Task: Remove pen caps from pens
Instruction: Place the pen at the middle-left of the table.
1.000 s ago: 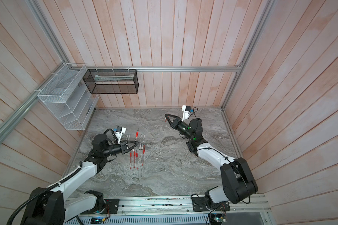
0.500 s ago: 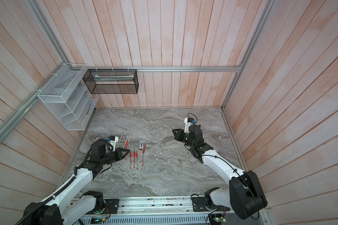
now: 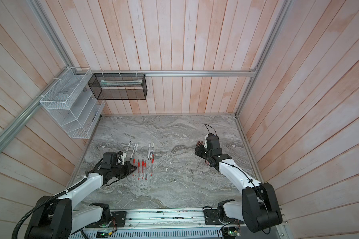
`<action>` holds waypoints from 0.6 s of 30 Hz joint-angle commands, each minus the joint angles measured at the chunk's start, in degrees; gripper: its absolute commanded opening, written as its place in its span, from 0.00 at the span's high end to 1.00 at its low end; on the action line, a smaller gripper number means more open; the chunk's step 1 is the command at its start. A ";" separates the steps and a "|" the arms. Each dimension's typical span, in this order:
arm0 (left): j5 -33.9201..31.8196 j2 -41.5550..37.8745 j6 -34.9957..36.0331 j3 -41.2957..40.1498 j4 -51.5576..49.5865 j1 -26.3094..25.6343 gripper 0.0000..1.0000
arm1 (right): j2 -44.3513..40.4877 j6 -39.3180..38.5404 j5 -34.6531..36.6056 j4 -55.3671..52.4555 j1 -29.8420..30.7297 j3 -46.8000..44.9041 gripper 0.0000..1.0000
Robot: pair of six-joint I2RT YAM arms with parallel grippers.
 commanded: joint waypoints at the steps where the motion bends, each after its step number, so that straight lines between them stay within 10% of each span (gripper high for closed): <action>1: -1.74 1.22 -0.65 -0.83 -0.29 -0.01 1.00 | 0.61 -2.15 0.80 -3.43 -0.70 -0.76 1.00; 18: -3.35 3.77 -1.17 -0.84 -0.57 -0.12 0.86 | 7.42 -6.45 2.18 -4.75 -2.63 -1.84 1.00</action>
